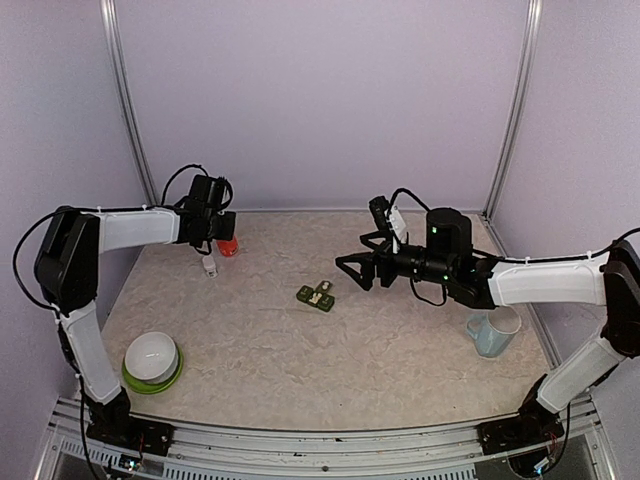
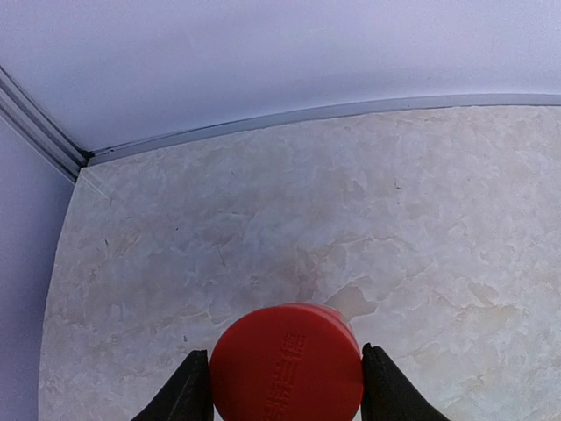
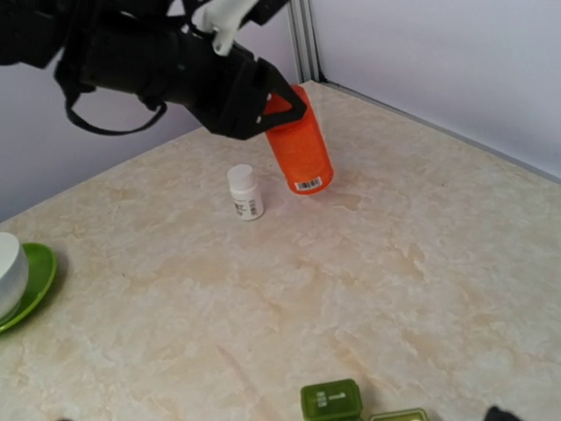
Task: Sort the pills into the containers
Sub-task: Place the pill bottle at the center of the board.
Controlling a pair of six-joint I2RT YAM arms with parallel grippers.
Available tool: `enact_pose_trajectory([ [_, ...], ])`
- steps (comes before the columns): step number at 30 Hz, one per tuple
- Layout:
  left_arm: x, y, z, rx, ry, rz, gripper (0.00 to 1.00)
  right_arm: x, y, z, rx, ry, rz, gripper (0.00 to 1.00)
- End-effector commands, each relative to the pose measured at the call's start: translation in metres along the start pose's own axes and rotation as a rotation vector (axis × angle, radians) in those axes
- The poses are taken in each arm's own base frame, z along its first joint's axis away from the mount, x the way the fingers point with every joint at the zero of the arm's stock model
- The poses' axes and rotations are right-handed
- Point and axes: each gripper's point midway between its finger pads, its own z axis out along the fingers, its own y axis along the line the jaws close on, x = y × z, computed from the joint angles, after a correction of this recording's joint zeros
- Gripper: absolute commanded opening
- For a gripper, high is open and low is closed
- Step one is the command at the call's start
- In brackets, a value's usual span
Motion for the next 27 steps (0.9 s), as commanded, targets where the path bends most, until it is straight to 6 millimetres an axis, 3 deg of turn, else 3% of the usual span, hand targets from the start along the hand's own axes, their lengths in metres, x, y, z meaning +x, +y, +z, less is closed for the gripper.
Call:
enact_pose_trajectory([
  [1,-0.023,0.009,0.008,-0.066,-0.057,0.019,0.27,0.004,-0.001,0.0,0.004,0.01,-0.008,1.0],
  [20,-0.002,0.0,0.038,-0.052,0.009,0.049,0.49,0.008,-0.003,0.004,0.009,0.024,-0.009,1.0],
  [23,-0.004,0.003,0.039,-0.047,0.007,0.039,0.52,0.009,-0.004,0.005,0.012,0.029,-0.008,1.0],
  [27,-0.016,0.006,0.034,-0.039,-0.02,0.017,0.63,0.01,-0.006,0.006,0.022,0.033,-0.007,1.0],
])
